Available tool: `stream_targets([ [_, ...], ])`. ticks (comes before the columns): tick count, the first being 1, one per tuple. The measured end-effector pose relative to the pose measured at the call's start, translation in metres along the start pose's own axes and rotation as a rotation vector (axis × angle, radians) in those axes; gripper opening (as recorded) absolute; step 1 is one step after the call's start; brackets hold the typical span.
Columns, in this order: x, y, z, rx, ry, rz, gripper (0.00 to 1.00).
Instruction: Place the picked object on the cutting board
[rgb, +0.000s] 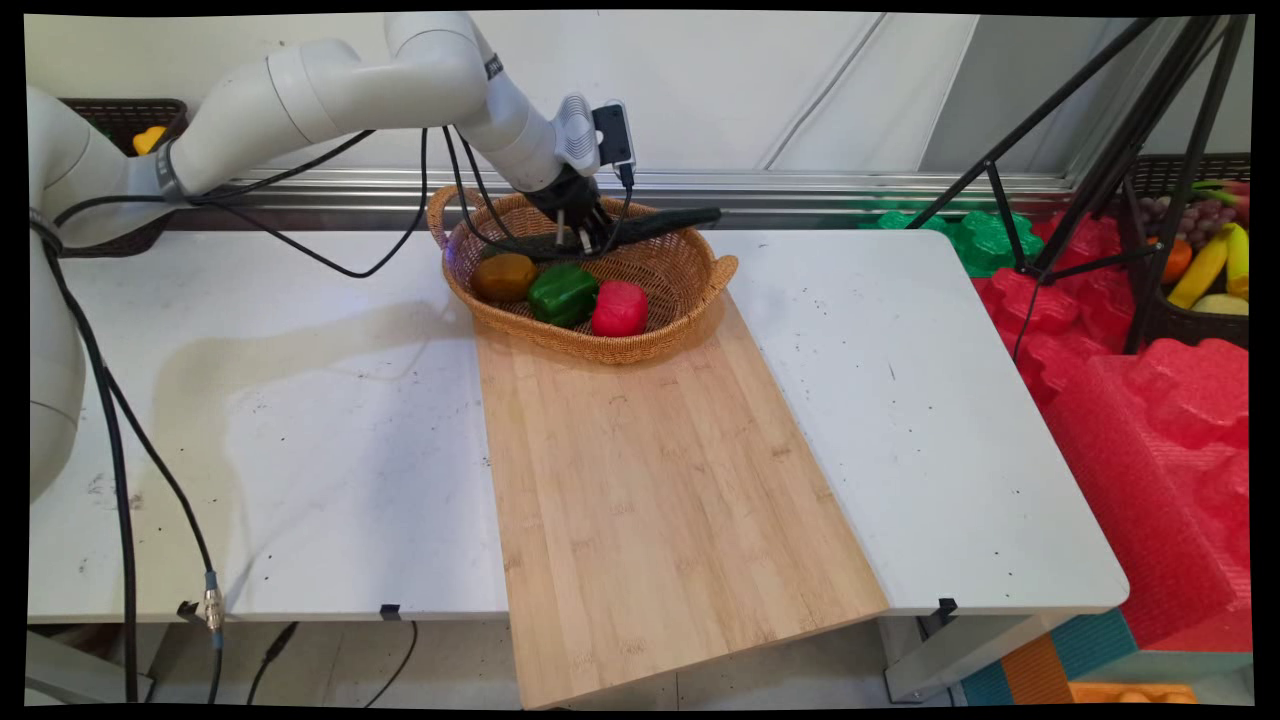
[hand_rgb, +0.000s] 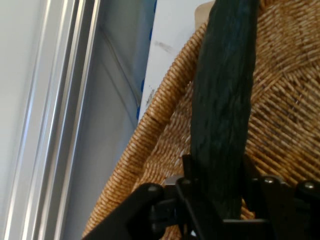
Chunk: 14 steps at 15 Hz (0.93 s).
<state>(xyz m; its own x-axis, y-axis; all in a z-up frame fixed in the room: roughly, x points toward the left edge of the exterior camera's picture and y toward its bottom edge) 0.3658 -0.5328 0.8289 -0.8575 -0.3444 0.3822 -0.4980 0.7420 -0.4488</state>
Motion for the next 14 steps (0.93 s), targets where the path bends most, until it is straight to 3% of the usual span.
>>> stream_targets([
  [4,0.004,0.002,-0.013,0.023,-0.008,0.047,0.0],
  [7,0.012,-0.001,-0.037,0.071,0.01,0.077,0.0],
  [10,0.027,-0.006,-0.075,0.141,0.062,0.085,0.0],
  [14,0.047,-0.003,-0.119,0.188,0.137,0.069,0.0],
])
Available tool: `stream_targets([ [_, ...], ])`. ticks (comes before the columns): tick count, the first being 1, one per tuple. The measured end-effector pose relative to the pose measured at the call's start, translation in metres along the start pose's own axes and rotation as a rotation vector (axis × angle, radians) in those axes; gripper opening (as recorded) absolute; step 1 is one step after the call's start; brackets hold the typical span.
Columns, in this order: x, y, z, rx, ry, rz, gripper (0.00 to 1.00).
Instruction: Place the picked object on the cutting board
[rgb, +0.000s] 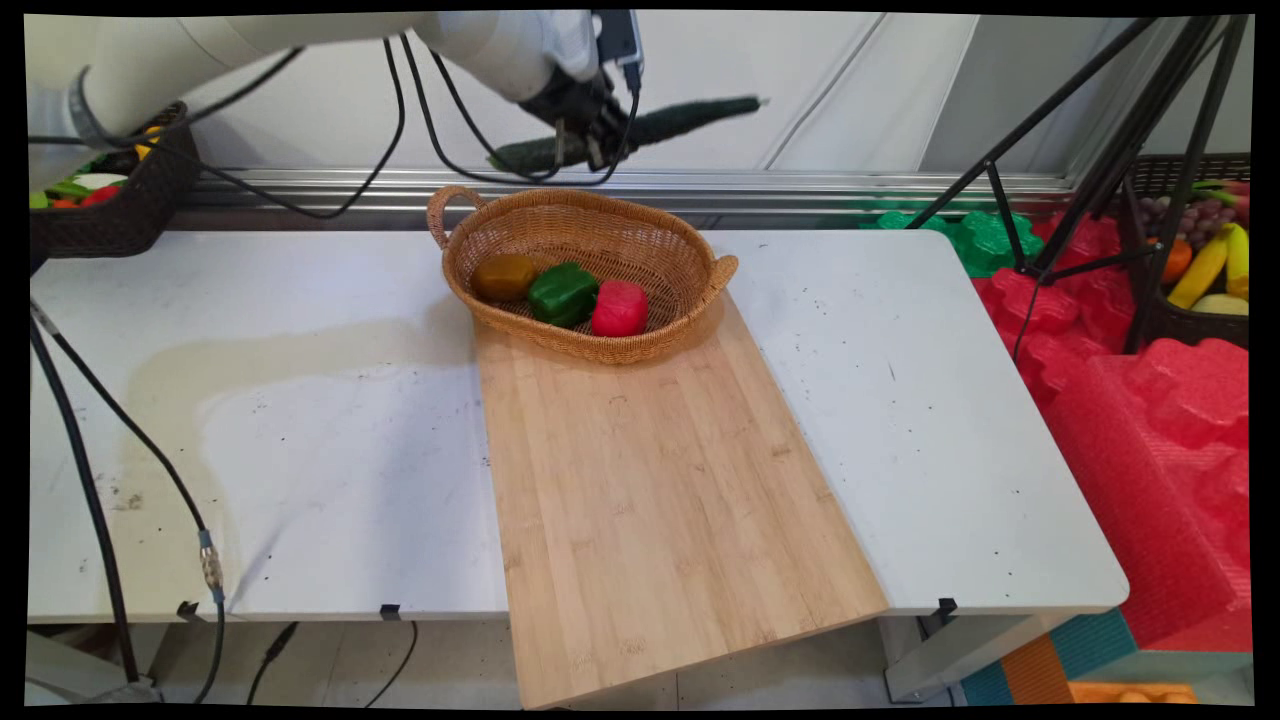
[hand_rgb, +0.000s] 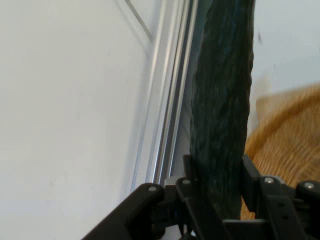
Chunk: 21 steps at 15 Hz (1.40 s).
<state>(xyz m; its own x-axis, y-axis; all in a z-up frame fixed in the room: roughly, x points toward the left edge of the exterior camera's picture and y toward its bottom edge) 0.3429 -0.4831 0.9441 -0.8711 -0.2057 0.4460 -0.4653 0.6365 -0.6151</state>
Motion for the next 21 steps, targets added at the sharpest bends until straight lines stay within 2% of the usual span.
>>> stream_targets([
  [4,0.025,0.008,-0.044,-0.004,0.074,-0.093,0.0],
  [7,0.041,0.021,-0.076,-0.036,0.112,-0.197,0.0],
  [10,0.053,0.038,-0.103,-0.079,0.122,-0.297,0.0],
  [12,0.058,0.051,-0.116,-0.1,0.106,-0.36,0.0],
  [17,0.066,0.089,-0.139,-0.127,-0.009,-0.5,0.0],
  [21,0.072,0.117,-0.146,-0.194,-0.088,-0.629,0.0],
])
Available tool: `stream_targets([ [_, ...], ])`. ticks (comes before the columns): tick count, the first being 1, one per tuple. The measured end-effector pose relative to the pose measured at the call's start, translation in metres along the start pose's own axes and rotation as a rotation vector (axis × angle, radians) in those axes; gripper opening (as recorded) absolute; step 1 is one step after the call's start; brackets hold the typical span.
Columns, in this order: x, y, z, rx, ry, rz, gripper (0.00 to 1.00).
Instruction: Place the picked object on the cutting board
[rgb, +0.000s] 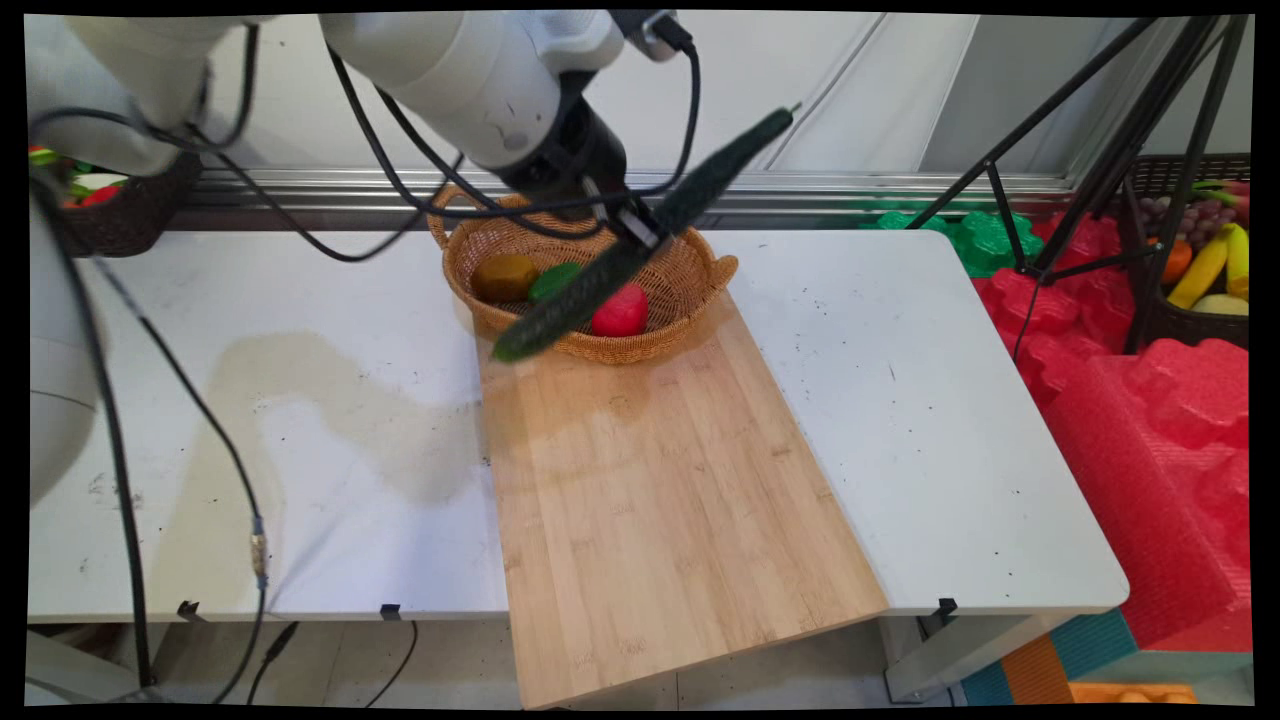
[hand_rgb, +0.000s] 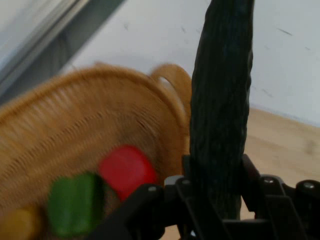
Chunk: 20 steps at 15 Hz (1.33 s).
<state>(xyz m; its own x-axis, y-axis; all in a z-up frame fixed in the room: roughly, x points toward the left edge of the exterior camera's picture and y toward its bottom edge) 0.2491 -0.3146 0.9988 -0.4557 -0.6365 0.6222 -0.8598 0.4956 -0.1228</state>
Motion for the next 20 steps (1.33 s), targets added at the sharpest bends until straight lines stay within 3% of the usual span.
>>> stream_targets([
  [3,-0.01,0.022,0.005,-0.046,-0.051,-0.081,0.0],
  [10,-0.036,0.056,-0.007,-0.255,-0.087,-0.151,0.0],
  [14,-0.057,0.055,-0.018,-0.285,-0.094,-0.146,0.0],
  [18,-0.077,0.049,-0.012,-0.263,-0.117,-0.143,0.0],
  [20,-0.089,0.045,-0.002,-0.231,-0.137,-0.137,0.0],
])
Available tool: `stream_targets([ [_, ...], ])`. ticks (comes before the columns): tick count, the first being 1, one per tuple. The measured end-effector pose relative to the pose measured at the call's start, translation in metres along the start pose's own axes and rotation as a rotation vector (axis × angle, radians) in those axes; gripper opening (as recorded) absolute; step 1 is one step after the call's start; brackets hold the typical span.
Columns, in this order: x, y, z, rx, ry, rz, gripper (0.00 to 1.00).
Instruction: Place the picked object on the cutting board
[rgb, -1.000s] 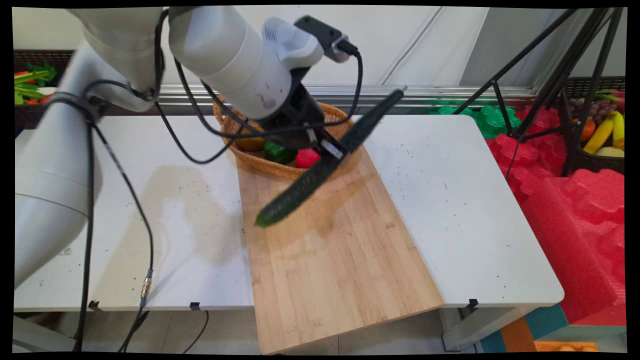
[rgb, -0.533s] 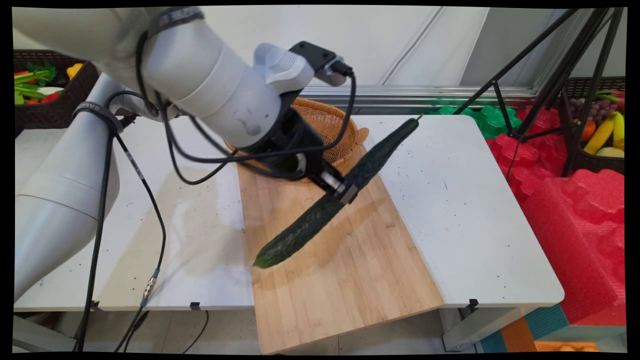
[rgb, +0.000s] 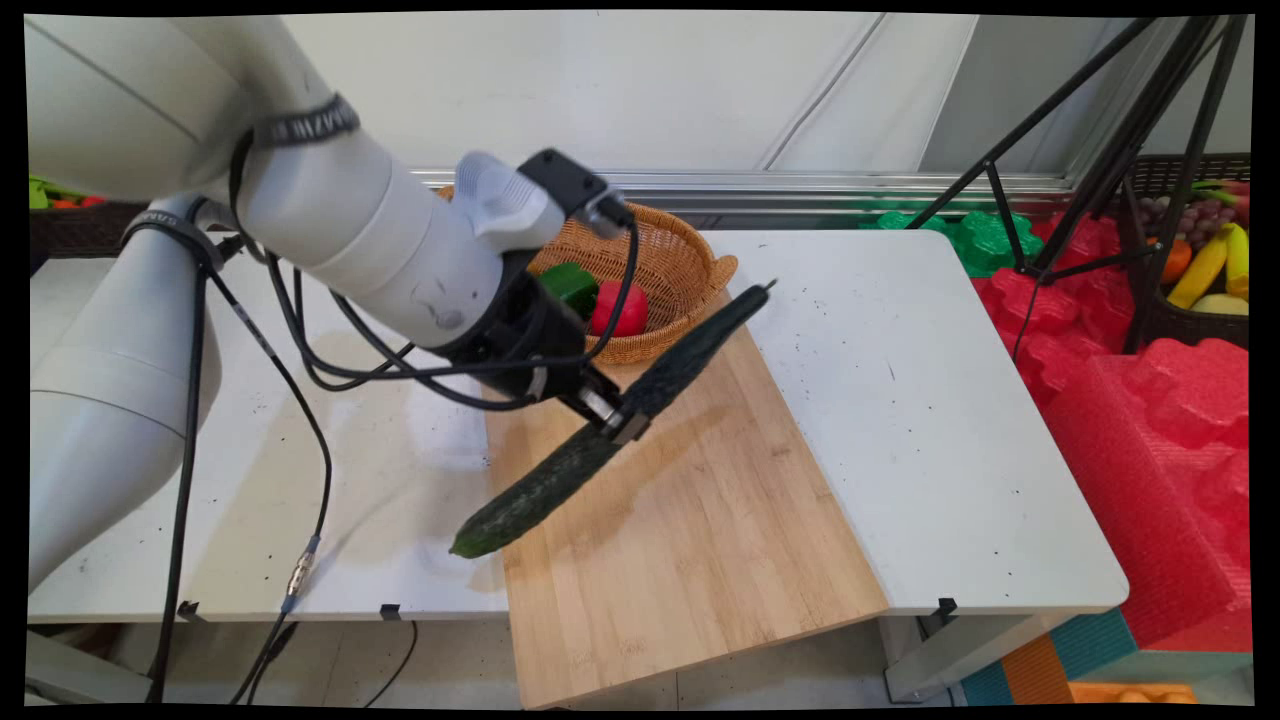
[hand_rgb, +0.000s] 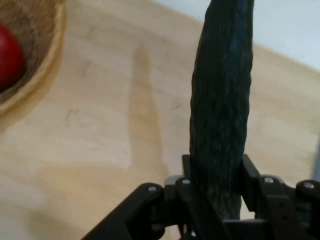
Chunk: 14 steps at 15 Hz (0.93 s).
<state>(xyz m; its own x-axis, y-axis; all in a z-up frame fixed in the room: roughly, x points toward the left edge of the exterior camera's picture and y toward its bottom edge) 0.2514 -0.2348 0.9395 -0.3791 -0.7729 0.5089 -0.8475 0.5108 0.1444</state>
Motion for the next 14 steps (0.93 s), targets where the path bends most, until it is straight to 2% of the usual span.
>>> stream_targets([
  [4,-0.017,-0.015,0.037,0.089,-0.07,0.021,0.0],
  [8,-0.026,-0.026,0.075,0.15,-0.128,0.054,0.0],
  [14,-0.02,-0.034,0.112,0.205,-0.144,0.137,0.0],
])
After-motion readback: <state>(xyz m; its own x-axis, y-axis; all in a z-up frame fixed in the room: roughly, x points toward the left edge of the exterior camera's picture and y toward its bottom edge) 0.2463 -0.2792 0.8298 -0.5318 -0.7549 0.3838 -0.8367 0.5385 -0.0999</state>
